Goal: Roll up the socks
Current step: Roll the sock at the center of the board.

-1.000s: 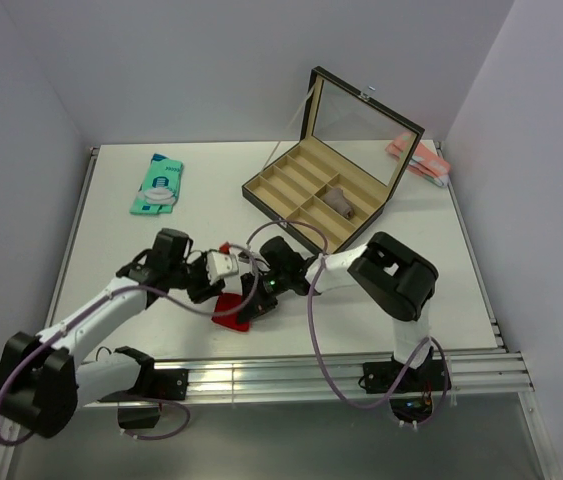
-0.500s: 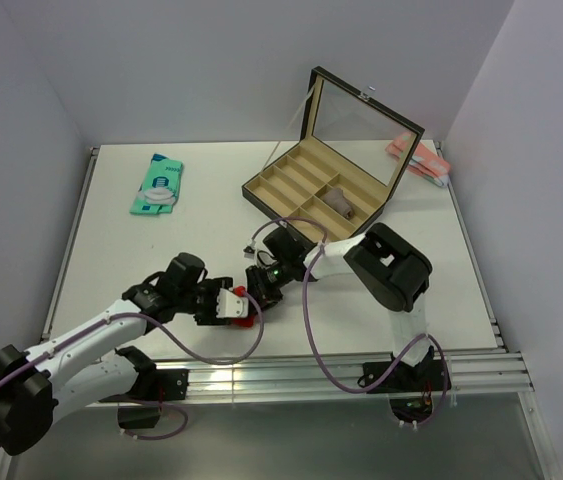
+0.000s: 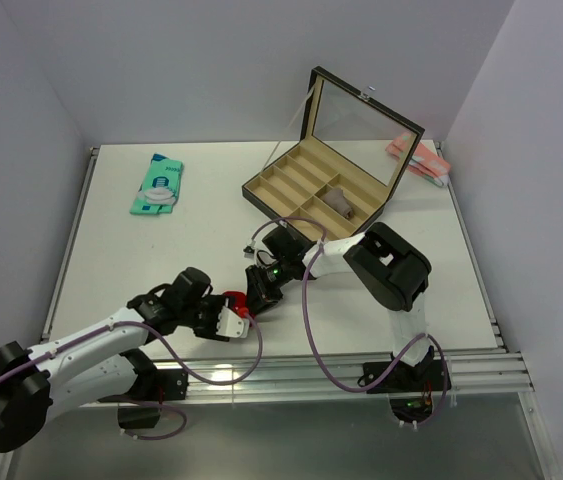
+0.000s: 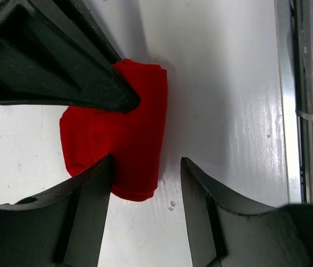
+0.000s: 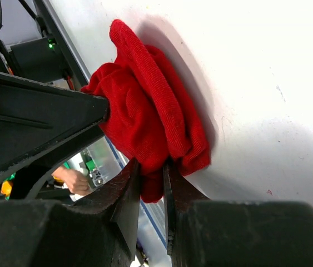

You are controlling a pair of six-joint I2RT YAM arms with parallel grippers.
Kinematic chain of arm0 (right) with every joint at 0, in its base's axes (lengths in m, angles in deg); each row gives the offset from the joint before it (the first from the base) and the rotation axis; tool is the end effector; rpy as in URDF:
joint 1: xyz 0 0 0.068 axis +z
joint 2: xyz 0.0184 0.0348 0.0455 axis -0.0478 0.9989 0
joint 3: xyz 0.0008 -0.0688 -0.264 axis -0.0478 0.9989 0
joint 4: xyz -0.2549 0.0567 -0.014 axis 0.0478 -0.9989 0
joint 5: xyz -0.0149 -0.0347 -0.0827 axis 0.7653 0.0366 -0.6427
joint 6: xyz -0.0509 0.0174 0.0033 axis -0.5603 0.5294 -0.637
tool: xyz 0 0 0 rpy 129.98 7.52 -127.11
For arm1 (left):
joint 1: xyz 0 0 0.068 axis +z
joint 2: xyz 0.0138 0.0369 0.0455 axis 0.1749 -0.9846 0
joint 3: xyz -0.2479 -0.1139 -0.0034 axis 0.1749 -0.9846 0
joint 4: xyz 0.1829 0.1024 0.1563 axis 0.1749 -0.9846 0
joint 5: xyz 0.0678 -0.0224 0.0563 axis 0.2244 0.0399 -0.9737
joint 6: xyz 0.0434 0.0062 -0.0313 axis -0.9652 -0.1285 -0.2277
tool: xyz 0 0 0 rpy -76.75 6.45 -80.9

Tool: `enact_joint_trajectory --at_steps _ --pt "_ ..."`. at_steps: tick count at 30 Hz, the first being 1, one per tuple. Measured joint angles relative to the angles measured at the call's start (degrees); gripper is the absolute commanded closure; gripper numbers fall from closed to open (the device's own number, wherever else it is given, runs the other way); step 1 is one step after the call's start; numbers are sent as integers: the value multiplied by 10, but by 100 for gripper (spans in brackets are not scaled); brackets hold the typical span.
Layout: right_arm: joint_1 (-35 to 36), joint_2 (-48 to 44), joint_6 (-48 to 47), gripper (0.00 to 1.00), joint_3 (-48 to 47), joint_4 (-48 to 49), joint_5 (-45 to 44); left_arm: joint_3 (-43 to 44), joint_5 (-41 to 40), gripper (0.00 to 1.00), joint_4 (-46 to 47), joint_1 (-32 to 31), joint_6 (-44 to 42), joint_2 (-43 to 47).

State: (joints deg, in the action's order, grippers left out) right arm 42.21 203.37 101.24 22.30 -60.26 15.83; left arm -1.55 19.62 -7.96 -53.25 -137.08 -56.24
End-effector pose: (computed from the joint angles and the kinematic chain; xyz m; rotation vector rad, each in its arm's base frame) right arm 0.2409 0.2788 0.1041 0.6011 -2.5951 -1.4529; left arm 0.1173 -0.1283 0.1619 1.9191 1.5030 -0.4005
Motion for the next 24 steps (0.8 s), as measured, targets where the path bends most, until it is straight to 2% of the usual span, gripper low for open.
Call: enact_joint_trajectory --at_steps 8,13,15,17,18,21,22,24 --pt "0 0 2 94 0 1 1 -12 -30 46 48 -21 26 -20" --pt "-3 0 4 94 3 4 3 0 -53 57 97 -28 59 -81" --pt "-6 0 5 94 7 6 6 3 -55 64 107 -28 73 -90" --pt "-8 0 7 91 10 10 9 3 -55 71 112 -28 82 -90" --pt "-9 0 8 90 12 12 9 5 -55 78 111 -28 86 -91" --pt "-9 -7 11 79 20 19 2 12 -54 91 104 -28 94 -94" --pt "-9 -12 12 72 24 20 -6 15 -52 94 101 -28 94 -97" --pt "-8 -28 14 64 34 20 -28 20 -47 100 95 -28 92 -101"
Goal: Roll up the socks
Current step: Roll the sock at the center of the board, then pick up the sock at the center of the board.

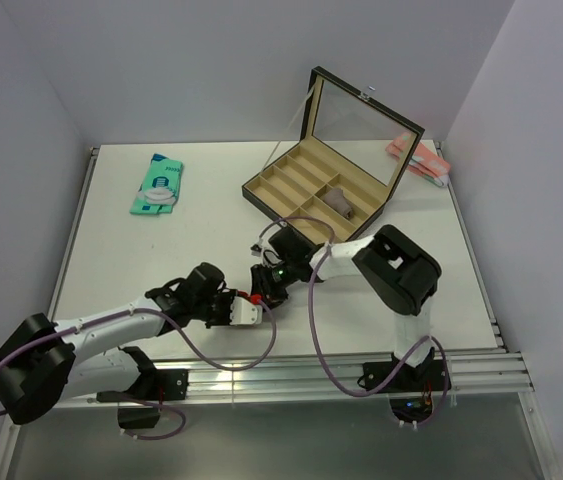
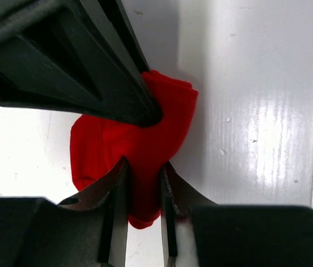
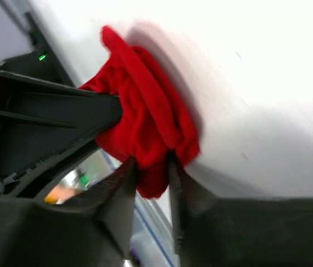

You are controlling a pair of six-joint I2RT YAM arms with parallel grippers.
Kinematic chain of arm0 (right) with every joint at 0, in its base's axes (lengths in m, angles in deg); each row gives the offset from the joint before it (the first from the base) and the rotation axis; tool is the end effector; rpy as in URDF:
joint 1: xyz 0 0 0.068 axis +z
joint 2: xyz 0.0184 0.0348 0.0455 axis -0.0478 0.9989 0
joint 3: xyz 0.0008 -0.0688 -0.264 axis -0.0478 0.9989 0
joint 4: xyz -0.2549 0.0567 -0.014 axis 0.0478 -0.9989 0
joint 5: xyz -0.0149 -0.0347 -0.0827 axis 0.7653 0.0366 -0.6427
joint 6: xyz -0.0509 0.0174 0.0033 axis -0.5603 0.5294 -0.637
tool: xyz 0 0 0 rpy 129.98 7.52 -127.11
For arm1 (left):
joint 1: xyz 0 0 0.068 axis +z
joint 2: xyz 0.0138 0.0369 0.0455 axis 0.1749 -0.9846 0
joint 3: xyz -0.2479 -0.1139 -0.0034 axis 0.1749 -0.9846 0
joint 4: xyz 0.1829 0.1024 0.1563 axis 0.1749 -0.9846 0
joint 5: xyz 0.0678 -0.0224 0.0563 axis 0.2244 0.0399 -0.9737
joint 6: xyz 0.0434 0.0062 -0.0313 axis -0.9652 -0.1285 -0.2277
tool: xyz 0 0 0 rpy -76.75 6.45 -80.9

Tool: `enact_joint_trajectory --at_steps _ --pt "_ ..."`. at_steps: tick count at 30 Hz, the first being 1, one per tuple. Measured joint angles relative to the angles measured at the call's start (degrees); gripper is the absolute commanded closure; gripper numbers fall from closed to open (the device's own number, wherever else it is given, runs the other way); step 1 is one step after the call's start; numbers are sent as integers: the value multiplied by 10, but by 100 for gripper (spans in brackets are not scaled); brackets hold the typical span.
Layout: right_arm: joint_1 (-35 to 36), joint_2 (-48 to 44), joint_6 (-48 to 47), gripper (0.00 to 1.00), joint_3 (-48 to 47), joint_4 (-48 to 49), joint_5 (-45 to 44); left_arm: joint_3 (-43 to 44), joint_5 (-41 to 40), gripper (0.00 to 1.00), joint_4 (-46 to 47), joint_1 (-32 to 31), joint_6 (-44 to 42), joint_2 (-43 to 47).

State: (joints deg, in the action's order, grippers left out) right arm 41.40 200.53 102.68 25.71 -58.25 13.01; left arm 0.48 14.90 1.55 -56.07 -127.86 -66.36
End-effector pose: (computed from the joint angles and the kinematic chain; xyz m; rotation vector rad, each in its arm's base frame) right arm 0.2377 0.2669 0.1076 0.5535 -2.6625 -1.4463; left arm 0.1330 -0.1529 0.1531 1.8192 1.6361 -0.3878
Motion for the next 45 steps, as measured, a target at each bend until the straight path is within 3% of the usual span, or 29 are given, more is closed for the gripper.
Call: enact_joint_trajectory --at_steps 4,7,13,21,27,35,45 --pt "3 -59 3 49 34 -11 -82 20 33 100 -34 8 -10 -11" --pt "3 -112 7 47 64 -23 -161 49 71 100 -79 25 -25 -36" --pt "1 -243 29 46 135 -40 -313 131 167 100 -175 94 -71 -130" --pt "12 -427 52 46 234 -44 -449 264 266 100 -333 160 -126 -287" --pt "104 -512 41 46 246 -58 -563 366 315 100 -464 187 -161 -411" --pt "264 -467 -15 46 220 -75 -690 438 339 100 -614 197 -163 -532" --pt "360 -290 -139 41 98 -71 -746 454 330 100 -683 199 -136 -591"
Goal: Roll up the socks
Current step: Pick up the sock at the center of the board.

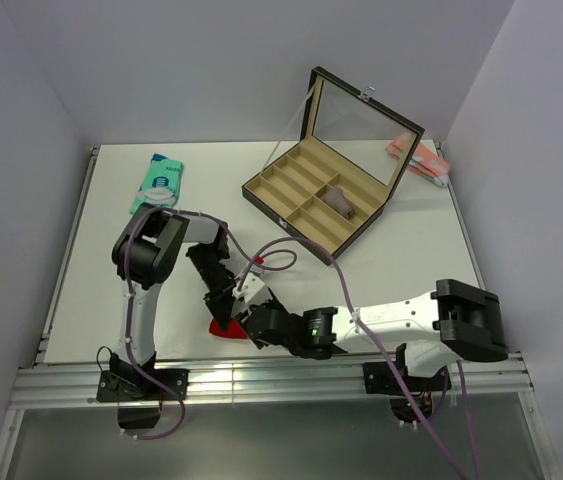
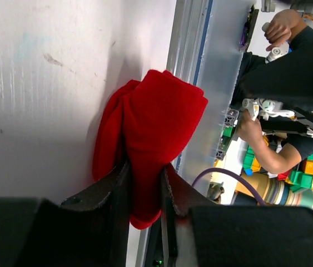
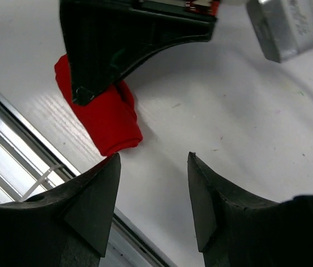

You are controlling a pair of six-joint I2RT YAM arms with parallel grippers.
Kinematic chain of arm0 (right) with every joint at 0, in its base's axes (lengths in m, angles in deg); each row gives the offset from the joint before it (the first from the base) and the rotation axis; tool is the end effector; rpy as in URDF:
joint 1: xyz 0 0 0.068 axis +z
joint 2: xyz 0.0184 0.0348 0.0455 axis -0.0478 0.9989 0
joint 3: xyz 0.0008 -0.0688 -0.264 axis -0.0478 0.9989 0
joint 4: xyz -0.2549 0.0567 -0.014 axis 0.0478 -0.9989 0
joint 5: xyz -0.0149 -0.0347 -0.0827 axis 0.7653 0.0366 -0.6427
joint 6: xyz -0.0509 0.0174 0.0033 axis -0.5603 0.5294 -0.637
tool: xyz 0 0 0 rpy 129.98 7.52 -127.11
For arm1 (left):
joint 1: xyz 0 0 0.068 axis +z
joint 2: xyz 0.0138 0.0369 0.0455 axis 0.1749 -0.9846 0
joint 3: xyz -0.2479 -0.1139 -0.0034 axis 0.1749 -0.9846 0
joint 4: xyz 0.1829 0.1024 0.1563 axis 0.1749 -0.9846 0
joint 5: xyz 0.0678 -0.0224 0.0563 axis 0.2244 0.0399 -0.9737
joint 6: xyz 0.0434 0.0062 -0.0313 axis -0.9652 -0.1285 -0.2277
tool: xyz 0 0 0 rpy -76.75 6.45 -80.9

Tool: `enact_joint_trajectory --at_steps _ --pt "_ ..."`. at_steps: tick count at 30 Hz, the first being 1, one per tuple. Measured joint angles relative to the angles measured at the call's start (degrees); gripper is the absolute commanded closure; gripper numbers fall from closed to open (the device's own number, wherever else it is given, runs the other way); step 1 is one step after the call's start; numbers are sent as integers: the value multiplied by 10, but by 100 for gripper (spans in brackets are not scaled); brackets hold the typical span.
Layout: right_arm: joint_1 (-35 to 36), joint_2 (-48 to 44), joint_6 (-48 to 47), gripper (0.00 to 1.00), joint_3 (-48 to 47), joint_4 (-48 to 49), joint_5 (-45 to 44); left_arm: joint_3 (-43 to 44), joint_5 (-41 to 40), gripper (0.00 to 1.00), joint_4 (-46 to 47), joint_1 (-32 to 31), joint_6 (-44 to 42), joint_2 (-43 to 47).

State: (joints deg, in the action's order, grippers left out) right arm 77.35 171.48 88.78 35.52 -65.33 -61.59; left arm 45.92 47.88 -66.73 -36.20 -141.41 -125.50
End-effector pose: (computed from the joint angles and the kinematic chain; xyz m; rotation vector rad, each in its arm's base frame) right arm 0.0667 0.2850 0.2021 -0.8592 2.0706 0.4232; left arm 0.2519 -0.1540 0.0933 -1.2337 -2.0305 1.3056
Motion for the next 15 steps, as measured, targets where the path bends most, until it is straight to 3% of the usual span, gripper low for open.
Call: enact_joint_trajectory --at_steps 15 --pt "37 79 -123 40 -70 12 41 9 -7 100 -11 1 43 -21"
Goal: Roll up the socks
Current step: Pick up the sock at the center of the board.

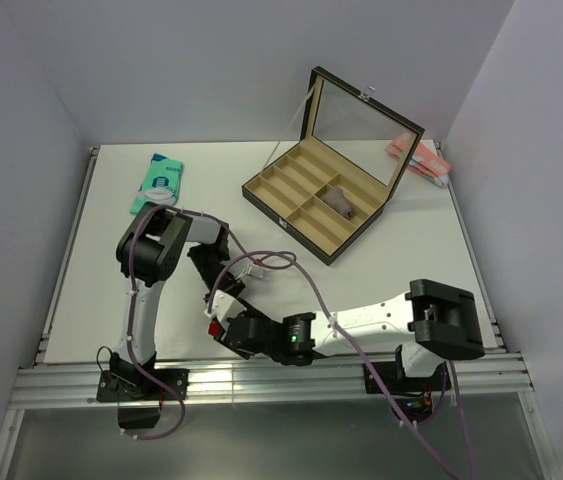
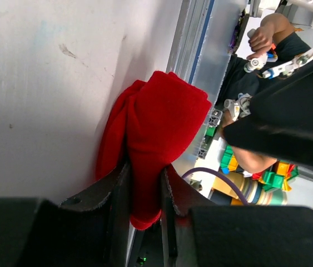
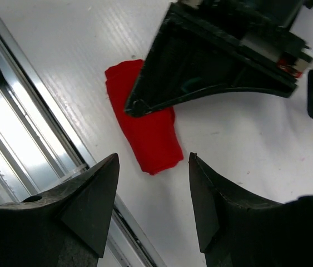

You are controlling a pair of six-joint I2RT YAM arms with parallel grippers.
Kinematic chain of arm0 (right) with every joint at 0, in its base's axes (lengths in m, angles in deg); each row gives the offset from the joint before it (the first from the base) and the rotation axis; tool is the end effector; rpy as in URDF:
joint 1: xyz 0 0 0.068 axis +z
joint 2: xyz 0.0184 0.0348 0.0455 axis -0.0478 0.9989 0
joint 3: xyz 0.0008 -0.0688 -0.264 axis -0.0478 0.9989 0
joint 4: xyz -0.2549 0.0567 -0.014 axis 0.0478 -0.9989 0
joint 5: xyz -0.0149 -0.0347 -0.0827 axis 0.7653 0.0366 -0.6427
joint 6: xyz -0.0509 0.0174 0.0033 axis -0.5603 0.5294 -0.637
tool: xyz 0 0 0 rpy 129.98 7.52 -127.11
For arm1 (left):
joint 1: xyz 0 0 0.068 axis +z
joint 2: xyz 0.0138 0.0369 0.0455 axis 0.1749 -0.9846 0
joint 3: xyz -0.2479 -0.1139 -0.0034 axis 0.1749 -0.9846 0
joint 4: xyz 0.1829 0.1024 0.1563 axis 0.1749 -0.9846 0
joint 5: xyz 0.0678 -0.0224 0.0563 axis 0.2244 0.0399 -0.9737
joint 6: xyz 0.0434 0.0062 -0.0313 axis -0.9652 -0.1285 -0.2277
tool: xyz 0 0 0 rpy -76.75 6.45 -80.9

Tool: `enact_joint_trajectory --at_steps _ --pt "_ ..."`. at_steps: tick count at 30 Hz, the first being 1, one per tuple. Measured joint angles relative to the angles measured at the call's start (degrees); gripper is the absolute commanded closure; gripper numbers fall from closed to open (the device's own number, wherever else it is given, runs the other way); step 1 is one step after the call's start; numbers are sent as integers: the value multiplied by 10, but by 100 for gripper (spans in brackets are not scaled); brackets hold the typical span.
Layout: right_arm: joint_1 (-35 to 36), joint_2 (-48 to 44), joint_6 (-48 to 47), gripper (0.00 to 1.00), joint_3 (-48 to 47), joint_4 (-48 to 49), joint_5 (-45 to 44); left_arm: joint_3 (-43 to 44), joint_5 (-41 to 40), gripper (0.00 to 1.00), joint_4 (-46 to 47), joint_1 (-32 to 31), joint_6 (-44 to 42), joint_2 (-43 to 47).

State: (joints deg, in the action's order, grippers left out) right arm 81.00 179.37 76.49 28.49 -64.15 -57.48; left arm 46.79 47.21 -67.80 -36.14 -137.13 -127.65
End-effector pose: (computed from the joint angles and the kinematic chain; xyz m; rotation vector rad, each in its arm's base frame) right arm 0.0500 0.3246 0.2009 -1.1791 1.9308 0.4104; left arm 0.2533 -0.1540 0.0859 -1.1131 -2.0367 1.2484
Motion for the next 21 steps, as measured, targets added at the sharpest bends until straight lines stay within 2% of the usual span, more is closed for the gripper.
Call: enact_joint_trajectory --at_steps 21 --pt "20 122 -52 40 -59 -17 -23 20 -2 100 -22 0 10 -25"
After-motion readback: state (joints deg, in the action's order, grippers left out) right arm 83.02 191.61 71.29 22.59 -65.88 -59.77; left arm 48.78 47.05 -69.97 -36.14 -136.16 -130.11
